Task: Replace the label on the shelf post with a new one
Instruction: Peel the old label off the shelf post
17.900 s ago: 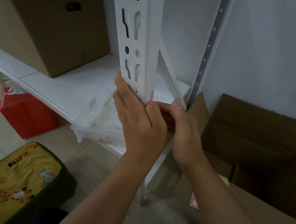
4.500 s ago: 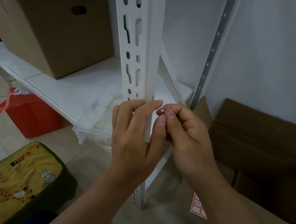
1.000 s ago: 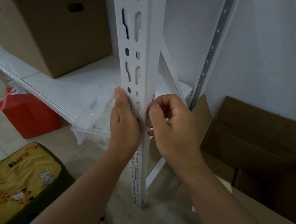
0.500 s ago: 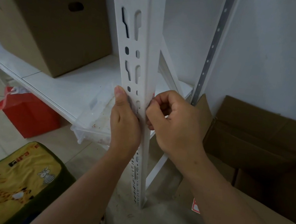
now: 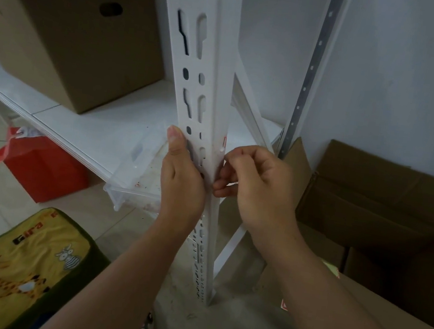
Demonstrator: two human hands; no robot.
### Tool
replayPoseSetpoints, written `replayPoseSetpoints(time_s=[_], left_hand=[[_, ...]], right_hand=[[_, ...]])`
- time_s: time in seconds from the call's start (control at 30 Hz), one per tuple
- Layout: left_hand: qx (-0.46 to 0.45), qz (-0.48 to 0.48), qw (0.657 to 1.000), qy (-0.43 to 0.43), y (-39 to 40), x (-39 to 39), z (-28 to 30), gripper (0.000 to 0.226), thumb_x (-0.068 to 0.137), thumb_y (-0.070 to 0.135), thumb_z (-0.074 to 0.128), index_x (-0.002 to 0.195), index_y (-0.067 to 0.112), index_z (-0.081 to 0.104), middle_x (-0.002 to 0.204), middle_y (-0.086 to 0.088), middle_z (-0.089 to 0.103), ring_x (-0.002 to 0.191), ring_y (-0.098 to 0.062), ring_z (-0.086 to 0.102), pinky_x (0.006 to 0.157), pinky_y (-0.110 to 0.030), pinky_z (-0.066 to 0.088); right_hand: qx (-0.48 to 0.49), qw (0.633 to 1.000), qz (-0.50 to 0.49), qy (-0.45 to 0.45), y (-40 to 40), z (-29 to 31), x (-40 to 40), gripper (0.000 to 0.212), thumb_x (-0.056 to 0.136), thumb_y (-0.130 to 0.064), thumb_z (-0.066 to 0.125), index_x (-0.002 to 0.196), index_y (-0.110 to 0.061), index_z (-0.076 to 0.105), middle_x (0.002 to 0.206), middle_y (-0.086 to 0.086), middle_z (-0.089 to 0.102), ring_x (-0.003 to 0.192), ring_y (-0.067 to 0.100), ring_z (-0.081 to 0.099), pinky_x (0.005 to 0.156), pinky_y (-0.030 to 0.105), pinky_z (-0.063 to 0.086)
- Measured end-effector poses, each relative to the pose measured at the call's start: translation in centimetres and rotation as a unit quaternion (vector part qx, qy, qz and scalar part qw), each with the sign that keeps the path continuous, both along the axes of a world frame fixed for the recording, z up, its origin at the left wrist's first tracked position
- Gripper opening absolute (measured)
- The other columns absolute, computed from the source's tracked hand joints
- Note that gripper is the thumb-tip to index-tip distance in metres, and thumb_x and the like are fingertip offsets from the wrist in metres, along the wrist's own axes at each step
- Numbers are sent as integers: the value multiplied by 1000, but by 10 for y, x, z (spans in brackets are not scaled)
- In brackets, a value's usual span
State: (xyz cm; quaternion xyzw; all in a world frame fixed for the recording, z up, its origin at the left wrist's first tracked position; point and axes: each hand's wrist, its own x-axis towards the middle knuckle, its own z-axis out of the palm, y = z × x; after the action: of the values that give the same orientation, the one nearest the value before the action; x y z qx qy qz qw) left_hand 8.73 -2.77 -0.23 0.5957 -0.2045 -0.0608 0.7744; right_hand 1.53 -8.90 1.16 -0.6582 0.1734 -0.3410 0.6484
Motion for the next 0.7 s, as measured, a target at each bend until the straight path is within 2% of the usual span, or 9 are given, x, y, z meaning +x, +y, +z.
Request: replayPoseSetpoints(time_s=[0.17, 0.33, 0.5, 0.6, 0.7], left_hand=[[0, 0, 1000, -9, -2, -3, 1, 62, 103, 42, 14, 75, 22, 65, 63, 6, 69, 61, -4, 67, 56, -15, 52], [-8, 4, 1000, -3, -2, -3, 1, 62, 104, 41, 14, 77, 22, 66, 61, 6, 68, 60, -4, 66, 55, -16, 51], [-24, 1, 1000, -7, -3, -3, 0, 61, 104, 39, 14, 78, 21, 65, 60, 6, 67, 59, -4, 66, 54, -13, 50], [-23, -7, 1000, -14, -2, -3, 0, 62, 104, 40, 13, 78, 18, 65, 59, 4, 66, 56, -5, 65, 52, -15, 50], [-16, -31, 999, -27, 0, -2, -1, 65, 96, 53, 15, 76, 14, 63, 55, -1, 61, 50, -11, 60, 47, -23, 48]], right_hand=[[-44, 999, 11, -3, 2, 5, -2, 14, 94, -12, 55, 84, -7, 62, 60, -4, 62, 56, 13, 62, 55, 26, 57], [-119, 992, -14, 33, 1, 7, 0, 14, 91, -16, 57, 78, -17, 62, 64, 1, 65, 57, 17, 64, 58, 37, 59], [-120, 992, -11, 46, 0, 13, 2, 12, 88, -14, 58, 77, -11, 62, 61, 1, 64, 51, 12, 63, 53, 26, 58], [-101, 994, -12, 36, 2, 11, 4, 12, 87, -13, 58, 76, -9, 61, 58, 1, 63, 48, 11, 62, 53, 30, 58], [-4, 999, 4, 36, 4, 6, 2, 15, 90, -7, 54, 79, 1, 59, 52, 0, 60, 45, 12, 60, 50, 28, 57]])
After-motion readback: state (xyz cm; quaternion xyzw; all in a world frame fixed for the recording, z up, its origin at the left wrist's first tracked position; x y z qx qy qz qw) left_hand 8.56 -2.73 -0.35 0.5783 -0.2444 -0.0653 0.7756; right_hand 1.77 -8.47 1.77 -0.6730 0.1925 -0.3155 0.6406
